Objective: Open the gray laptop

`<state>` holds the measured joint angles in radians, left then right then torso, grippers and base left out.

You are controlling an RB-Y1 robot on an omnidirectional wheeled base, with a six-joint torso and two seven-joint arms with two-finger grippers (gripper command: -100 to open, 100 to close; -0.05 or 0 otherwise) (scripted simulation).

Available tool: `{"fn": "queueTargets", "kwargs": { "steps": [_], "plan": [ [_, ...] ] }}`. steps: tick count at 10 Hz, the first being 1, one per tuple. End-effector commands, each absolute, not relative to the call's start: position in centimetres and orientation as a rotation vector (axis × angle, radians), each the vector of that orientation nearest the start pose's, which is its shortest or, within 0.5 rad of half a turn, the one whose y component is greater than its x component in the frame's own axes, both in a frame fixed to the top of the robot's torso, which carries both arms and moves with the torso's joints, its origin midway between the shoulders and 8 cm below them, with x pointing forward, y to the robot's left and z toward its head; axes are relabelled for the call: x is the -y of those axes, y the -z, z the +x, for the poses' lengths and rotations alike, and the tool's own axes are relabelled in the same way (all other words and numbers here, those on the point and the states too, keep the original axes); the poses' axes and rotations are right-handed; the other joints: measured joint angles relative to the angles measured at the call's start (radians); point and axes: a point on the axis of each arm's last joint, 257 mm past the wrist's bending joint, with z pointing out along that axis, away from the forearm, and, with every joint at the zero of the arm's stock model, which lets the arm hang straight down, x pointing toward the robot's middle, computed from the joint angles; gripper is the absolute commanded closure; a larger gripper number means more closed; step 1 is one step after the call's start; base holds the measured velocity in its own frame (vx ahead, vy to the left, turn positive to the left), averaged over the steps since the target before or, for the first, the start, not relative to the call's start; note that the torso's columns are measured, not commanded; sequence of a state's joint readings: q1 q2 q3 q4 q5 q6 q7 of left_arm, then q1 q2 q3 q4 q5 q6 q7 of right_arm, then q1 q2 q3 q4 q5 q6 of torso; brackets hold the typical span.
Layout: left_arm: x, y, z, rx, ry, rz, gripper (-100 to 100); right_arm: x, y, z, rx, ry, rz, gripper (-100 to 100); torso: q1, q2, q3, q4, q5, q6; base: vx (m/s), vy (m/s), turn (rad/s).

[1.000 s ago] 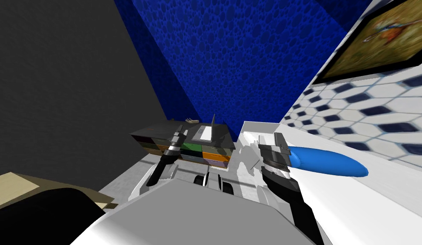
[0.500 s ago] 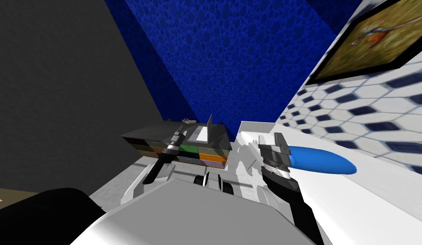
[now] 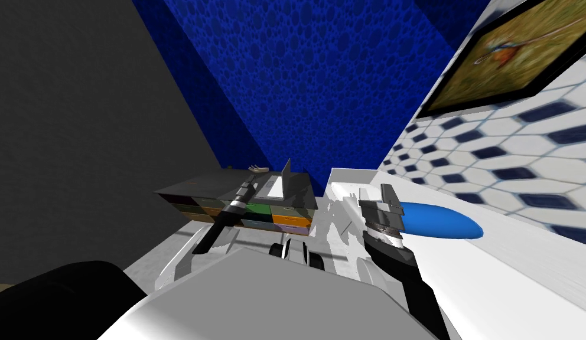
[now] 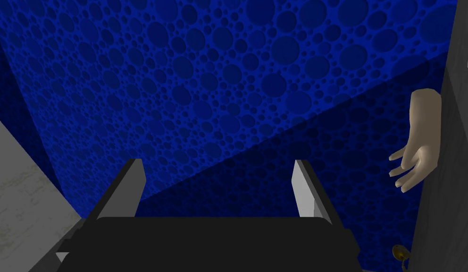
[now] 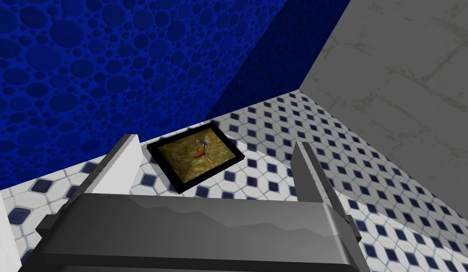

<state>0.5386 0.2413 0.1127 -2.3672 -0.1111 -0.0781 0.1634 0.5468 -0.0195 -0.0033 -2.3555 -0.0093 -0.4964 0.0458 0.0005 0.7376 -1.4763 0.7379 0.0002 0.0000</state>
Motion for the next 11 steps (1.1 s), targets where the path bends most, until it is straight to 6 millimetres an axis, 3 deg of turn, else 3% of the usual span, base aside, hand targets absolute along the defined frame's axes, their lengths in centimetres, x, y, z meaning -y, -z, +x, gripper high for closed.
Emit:
{"fn": "queueTargets", "kwargs": {
  "steps": [1,11],
  "plan": [
    [-32.2,3.6,38.1,-1.058,1.05,-0.808,-100,28.0,-4.3,32.6,-0.613,-1.255,0.607,0,-0.001,0.0,0.0,0.0,0.0,0.0,0.039,-0.064,-0.045],
    [-35.1,5.7,38.2,-1.212,0.869,-0.863,-100,28.0,-4.3,32.6,-0.613,-1.255,0.607,0,-0.001,0.0,0.0,0.0,0.0,0.0,0.047,-0.059,-0.042]
  ]
}}
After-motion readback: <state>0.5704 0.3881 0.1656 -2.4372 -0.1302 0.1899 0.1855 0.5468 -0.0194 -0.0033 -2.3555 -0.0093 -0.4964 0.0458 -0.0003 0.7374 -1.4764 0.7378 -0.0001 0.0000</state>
